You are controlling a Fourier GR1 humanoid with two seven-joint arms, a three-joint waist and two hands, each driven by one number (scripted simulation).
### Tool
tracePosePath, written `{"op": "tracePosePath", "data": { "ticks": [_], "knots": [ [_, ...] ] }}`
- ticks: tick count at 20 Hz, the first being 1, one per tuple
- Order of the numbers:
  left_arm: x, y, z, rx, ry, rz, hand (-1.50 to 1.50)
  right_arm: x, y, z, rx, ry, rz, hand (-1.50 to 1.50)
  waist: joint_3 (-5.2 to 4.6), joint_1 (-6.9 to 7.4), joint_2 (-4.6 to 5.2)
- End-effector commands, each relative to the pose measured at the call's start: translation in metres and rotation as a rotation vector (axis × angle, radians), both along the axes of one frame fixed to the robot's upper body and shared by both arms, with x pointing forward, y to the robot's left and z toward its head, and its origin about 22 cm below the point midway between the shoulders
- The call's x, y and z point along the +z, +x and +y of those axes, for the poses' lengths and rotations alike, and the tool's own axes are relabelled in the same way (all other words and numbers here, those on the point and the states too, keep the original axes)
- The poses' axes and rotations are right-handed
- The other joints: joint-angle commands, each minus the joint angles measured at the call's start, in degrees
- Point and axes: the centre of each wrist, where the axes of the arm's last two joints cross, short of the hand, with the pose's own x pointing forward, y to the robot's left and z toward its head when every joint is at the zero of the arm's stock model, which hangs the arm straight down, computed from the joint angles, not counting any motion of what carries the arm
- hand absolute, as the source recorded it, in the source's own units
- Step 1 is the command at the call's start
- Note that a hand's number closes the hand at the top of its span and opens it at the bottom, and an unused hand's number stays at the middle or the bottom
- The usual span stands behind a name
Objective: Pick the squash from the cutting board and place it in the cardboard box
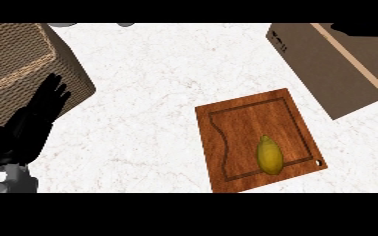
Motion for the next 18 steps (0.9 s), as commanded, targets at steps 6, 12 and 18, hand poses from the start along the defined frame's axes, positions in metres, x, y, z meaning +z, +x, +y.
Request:
{"op": "tracePosePath", "data": {
  "ticks": [6,12,18],
  "knots": [
    [0.014,-0.007,0.006,0.013,0.008,0.011,0.00,0.003,-0.060,-0.095,-0.040,0.124,-0.108,-1.50,-0.01,-0.49,-0.30],
    [0.006,-0.012,0.014,0.016,0.003,0.008,0.00,-0.016,-0.092,-0.112,0.032,0.110,-0.095,-1.50,-0.09,-1.02,-0.47],
    [-0.012,-0.012,0.013,0.006,-0.013,0.004,0.00,0.012,-0.112,-0.145,0.023,0.087,-0.063,-1.50,-0.07,-0.35,-0.12]
  ]
}}
